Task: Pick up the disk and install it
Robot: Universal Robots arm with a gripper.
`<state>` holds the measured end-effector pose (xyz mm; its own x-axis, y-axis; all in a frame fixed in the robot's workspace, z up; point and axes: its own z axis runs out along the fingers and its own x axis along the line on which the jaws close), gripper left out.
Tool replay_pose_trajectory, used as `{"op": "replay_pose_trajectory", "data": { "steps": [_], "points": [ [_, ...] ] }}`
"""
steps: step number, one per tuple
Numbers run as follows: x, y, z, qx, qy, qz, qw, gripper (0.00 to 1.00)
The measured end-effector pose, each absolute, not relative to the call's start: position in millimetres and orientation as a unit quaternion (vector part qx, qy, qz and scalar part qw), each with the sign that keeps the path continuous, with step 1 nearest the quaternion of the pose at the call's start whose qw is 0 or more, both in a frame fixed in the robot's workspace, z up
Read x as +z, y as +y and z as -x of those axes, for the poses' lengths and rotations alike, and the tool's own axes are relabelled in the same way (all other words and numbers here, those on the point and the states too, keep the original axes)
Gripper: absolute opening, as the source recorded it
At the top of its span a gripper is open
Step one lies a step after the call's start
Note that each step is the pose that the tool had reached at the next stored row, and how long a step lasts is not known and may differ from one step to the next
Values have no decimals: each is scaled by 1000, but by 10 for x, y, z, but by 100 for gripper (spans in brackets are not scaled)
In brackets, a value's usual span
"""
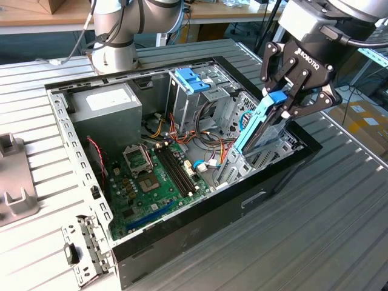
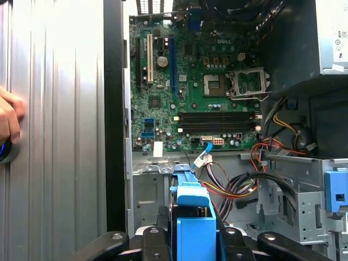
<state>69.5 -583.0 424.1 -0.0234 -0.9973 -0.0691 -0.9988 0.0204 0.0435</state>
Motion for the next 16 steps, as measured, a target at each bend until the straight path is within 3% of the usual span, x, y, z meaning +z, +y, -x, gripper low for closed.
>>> {"op": "replay_pose_trajectory", "data": {
  "steps": [16],
  "points": [
    [4201,-5830,-695,39,714,699,9,37]
  ]
}}
